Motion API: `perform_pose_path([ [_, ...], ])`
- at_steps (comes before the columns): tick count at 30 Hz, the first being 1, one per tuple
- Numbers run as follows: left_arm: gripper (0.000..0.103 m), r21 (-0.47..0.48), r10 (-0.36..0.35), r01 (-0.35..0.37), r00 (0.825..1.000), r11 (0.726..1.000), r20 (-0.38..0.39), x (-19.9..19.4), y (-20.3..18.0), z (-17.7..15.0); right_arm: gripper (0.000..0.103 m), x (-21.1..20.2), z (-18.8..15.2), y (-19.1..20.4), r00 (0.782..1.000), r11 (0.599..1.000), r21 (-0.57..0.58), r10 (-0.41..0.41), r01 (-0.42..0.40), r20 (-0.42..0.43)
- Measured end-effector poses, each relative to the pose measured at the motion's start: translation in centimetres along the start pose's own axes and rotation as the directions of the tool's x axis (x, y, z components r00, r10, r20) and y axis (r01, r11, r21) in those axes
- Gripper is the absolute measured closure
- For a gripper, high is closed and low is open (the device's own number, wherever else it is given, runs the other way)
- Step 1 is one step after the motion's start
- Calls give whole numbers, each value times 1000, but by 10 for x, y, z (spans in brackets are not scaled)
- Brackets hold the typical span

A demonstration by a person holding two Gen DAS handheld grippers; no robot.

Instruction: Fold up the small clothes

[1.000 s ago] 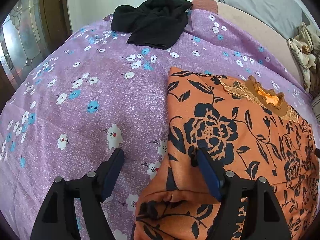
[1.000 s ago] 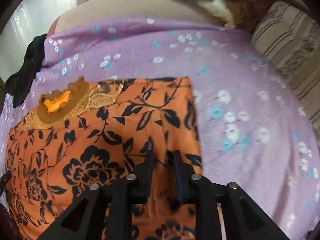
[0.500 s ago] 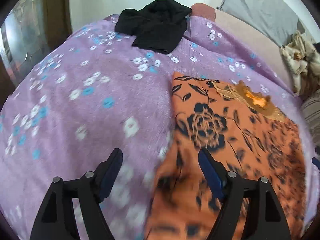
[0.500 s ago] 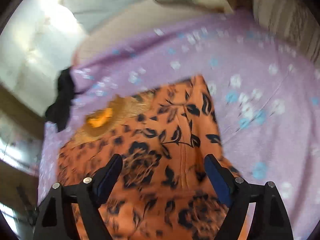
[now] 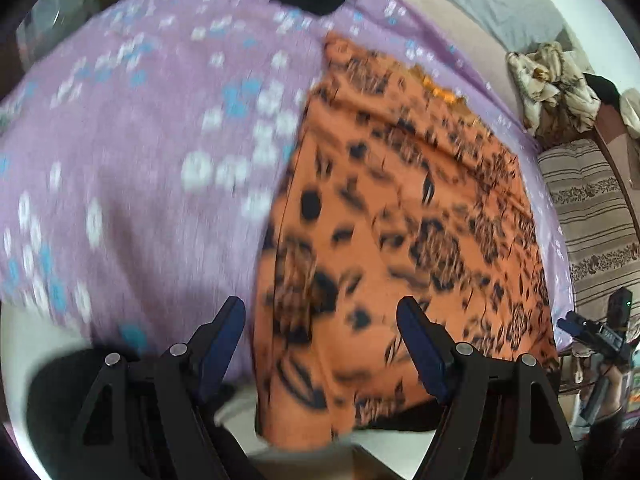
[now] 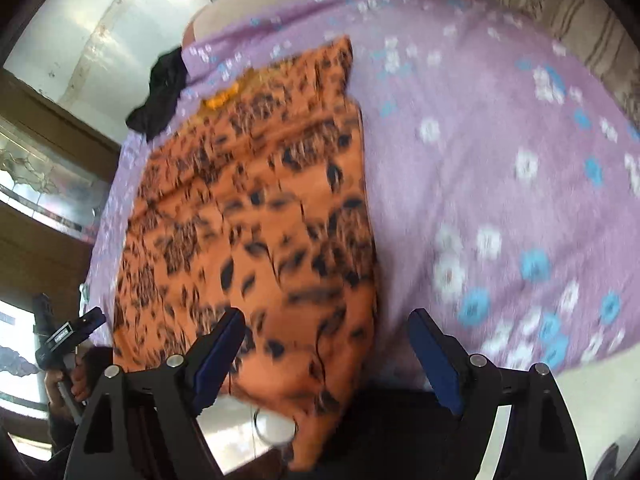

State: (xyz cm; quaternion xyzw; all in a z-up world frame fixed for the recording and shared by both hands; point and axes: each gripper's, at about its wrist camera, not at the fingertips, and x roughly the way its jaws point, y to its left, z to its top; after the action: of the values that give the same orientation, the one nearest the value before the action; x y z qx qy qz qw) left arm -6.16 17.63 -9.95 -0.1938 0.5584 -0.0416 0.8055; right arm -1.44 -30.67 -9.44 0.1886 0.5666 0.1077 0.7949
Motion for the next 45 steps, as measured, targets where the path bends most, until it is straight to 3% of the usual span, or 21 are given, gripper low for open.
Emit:
perform_pose_path([
  [1, 24, -26, -1, 0, 1000, 1000, -12, 2, 3, -5, 20, 5, -4, 1, 1000, 1000, -7, -13, 12, -27],
  [3, 24, -63, -19, 17, 999, 998, -34, 5, 7, -15, 37, 15, -7, 5, 998, 1000, -19, -5, 4, -63],
  [5, 24, -78, -12, 8, 999, 997, -44, 7, 9, -21, 67, 21, -13, 11, 996, 999, -41, -19, 16, -92],
  [11, 25, -104, -12, 3, 996, 995, -90, 21, 9, -35, 70, 30, -27, 22, 988, 995, -71, -80, 71, -135],
  [13, 53, -96, -10, -1, 994, 995, -112, 26, 9, -39, 70, 32, -31, 22, 987, 995, -67, -81, 72, -139],
  [14, 77, -93, -1, -11, 991, 996, -134, 30, 9, -40, 70, 34, -32, 22, 985, 994, -71, -87, 77, -146],
  [16, 83, -92, 13, -25, 991, 995, -132, 29, 12, -42, 70, 39, -34, 20, 980, 993, -72, -103, 91, -170],
  [17, 92, -96, 9, -22, 991, 995, -131, 28, 13, -42, 71, 41, -36, 19, 978, 993, -71, -109, 98, -176],
  [18, 95, -110, -12, -2, 992, 994, -126, 26, 16, -42, 74, 42, -37, 18, 978, 993, -72, -110, 99, -177],
  [20, 96, -119, -38, 25, 994, 993, -105, 16, 19, -44, 95, 36, -38, 15, 984, 995, -54, -91, 84, -156],
  [27, 96, -77, -65, 69, 997, 995, 45, -28, -2, -36, 96, -14, -31, 5, 998, 998, 43, 55, -54, -19],
  [32, 96, -95, -24, 19, 999, 995, -45, -1, 5, -37, 96, 6, -31, -3, 995, 993, 92, 78, -72, -59],
  [34, 96, -101, -23, 19, 999, 995, -35, -5, 8, -36, 96, 5, -31, -7, 993, 987, 115, 115, -110, -36],
  [38, 96, -52, -44, 49, 995, 997, 89, -38, -2, -23, 96, -26, -20, 1, 980, 977, 100, 182, -189, 76],
  [40, 96, -55, -30, 34, 997, 998, 78, -33, 3, -19, 96, -25, -14, -3, 980, 976, 107, 183, -191, 81],
  [43, 96, -87, 7, -9, 1000, 996, -21, -5, 12, -22, 96, -3, -16, -13, 984, 971, 156, 177, -180, 32],
  [45, 96, -88, 0, -3, 999, 996, -33, -1, 12, -20, 96, 5, -19, -15, 980, 965, 173, 196, -195, 11],
])
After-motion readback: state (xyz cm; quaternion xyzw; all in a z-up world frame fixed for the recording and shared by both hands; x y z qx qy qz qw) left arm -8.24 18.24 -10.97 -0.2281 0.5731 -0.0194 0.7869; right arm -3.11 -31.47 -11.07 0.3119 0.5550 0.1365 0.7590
